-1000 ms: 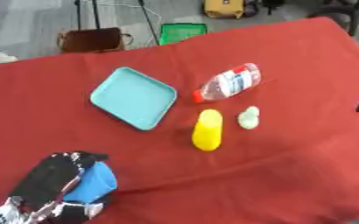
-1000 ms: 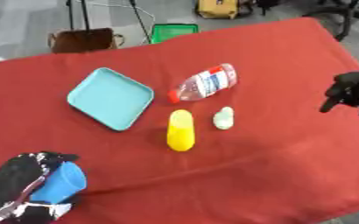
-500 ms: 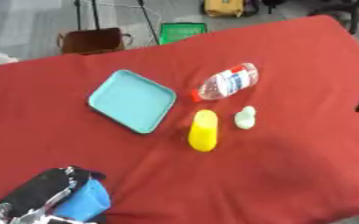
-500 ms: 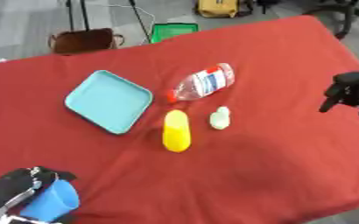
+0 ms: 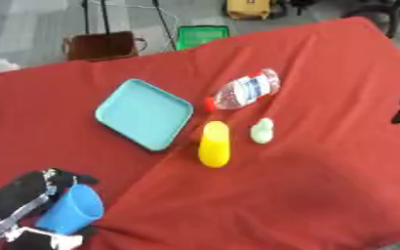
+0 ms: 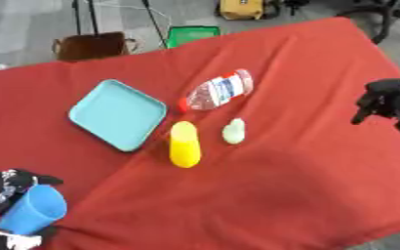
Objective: Pick up objects on the table and place them in the box.
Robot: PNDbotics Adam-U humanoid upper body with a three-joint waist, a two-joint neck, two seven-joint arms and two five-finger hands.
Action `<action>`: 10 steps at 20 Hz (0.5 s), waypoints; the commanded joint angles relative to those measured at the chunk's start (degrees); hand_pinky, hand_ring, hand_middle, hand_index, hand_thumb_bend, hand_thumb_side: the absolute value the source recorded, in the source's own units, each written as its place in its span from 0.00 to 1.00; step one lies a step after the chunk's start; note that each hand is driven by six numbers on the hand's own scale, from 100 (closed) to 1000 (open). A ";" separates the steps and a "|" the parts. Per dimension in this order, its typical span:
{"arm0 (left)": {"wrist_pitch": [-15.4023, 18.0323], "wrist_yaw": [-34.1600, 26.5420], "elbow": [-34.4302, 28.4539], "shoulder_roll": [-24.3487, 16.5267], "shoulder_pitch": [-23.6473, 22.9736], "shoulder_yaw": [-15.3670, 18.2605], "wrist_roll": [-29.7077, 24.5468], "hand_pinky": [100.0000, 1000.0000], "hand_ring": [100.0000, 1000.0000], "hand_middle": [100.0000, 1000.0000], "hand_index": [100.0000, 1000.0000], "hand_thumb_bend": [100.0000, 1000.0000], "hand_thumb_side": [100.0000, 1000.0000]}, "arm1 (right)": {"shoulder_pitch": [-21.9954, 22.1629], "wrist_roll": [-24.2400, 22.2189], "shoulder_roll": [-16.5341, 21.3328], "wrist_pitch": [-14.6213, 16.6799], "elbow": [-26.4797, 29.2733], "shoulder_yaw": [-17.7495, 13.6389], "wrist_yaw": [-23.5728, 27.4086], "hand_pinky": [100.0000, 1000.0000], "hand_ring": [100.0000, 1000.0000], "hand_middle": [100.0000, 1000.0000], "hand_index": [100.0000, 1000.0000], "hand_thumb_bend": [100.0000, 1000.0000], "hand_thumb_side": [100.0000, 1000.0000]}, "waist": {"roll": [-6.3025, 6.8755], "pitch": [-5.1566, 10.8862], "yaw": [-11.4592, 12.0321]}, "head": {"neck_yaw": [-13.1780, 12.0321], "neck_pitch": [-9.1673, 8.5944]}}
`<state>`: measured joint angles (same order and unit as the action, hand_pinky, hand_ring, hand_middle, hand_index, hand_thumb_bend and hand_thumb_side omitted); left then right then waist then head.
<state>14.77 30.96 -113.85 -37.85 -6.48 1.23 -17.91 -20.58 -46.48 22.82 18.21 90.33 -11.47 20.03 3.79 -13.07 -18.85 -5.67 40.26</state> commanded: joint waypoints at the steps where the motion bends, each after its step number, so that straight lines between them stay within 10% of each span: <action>1: -2.91 -4.09 -0.75 -3.81 2.77 1.77 0.98 0.31 0.08 0.27 0.82 0.07 0.31 | -0.38 -5.48 1.38 5.57 0.46 -0.19 -0.17 0.53 0.53 0.59 0.79 0.00 0.62 | -0.28 1.06 -0.30 | 0.51 0.19; 10: -12.42 -9.72 -0.75 -3.91 10.54 -0.28 0.97 0.29 0.08 0.27 0.82 0.09 0.42 | -0.59 -5.48 1.17 5.90 0.30 0.13 -0.08 0.53 0.53 0.59 0.79 0.00 0.62 | -0.50 0.88 -1.26 | 1.82 -1.15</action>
<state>3.34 22.04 -113.84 -39.88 3.47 0.83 -16.96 -20.59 -46.43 22.82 18.27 90.12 -11.25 20.02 3.56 -13.06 -20.08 -4.14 39.70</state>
